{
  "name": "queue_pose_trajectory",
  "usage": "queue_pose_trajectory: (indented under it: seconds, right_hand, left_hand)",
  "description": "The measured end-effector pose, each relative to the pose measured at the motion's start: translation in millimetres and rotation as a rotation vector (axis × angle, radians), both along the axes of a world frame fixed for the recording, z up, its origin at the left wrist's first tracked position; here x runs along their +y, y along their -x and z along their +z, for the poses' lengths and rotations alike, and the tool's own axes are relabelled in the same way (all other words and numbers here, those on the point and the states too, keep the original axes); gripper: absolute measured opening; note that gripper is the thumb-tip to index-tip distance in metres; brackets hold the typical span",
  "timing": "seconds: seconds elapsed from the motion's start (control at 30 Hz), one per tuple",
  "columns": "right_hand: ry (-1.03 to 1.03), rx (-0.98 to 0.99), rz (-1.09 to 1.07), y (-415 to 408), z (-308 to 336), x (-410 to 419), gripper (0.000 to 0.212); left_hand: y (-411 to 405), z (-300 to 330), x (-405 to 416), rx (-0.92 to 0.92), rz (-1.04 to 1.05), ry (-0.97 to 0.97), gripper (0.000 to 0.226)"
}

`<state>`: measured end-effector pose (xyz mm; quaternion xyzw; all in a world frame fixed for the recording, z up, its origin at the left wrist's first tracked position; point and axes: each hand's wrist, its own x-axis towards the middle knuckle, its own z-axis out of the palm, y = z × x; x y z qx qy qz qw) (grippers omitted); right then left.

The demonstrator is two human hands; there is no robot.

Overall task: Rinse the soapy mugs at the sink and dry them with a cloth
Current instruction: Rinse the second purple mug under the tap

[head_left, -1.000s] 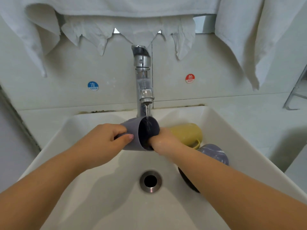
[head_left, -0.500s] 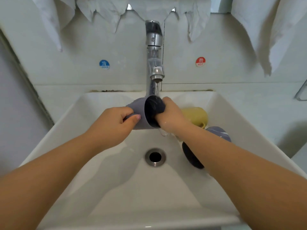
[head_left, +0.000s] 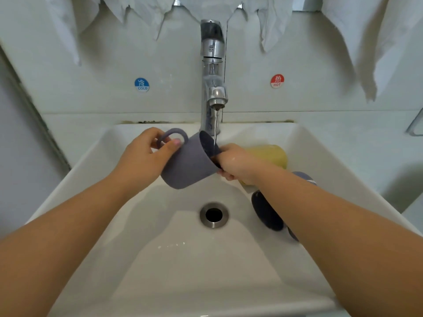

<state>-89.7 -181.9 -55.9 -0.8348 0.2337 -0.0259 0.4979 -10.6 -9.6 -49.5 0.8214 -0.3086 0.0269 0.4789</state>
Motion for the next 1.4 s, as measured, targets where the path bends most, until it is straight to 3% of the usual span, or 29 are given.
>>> queue_pose_trajectory:
  seconds: [0.1,0.2,0.27,0.33,0.43,0.5,0.63,0.73,0.87,1.0,1.2,1.3,1.4]
  right_hand:
    - [-0.099,0.038,-0.043,2.0,2.8,-2.2,0.018]
    - [-0.037,0.074,-0.122,2.1,5.8,-0.3,0.019]
    - [-0.018,0.08,-0.185,0.5,5.1,0.5,0.021]
    - [0.002,0.098,-0.216,-0.5,3.8,1.4,0.024]
    - [0.031,0.126,-0.204,-0.6,3.0,5.8,0.029]
    - [0.023,0.129,-0.196,0.3,3.5,8.4,0.029]
    - [0.003,0.126,-0.097,8.2,5.6,7.3,0.026]
    - [0.091,0.166,0.018,14.3,8.2,5.2,0.019]
    - [0.359,-0.044,0.022,5.6,5.4,-3.5,0.024]
    - [0.45,-0.075,-0.037,-0.8,2.8,-7.5,0.026]
    - [0.415,-0.04,0.133,5.5,6.5,-6.8,0.024]
    - [0.591,0.033,0.036,-0.9,5.5,-4.9,0.028]
    - [0.603,0.018,-0.023,-3.0,3.6,-2.9,0.035]
  left_hand:
    - [-5.1,-4.4,-0.6,0.091,-0.02,-0.032,0.021]
    - [-2.8,-10.5,-6.7,0.154,-0.047,-0.089,0.02]
    - [0.3,-13.1,-10.1,0.355,-0.11,-0.033,0.043]
    - [2.6,-17.6,-9.6,0.494,-0.183,0.002,0.086]
    - [3.6,-27.6,-10.8,0.43,-0.223,-0.032,0.134]
    - [4.4,-31.8,-13.7,0.363,-0.216,0.003,0.144]
    - [6.6,-32.4,-14.4,0.162,-0.236,-0.029,0.144]
    - [9.4,-26.5,-12.6,0.113,-0.248,-0.064,0.131]
    - [11.4,-22.3,-15.3,0.059,-0.297,-0.074,0.124]
    - [10.9,-21.2,-16.8,0.061,-0.34,-0.096,0.121]
    - [1.2,-20.1,-12.5,0.153,-0.38,-0.086,0.122]
    - [0.4,-20.5,-13.2,0.156,-0.403,-0.142,0.129]
    - [-3.7,-22.3,-12.7,0.155,-0.407,-0.151,0.136]
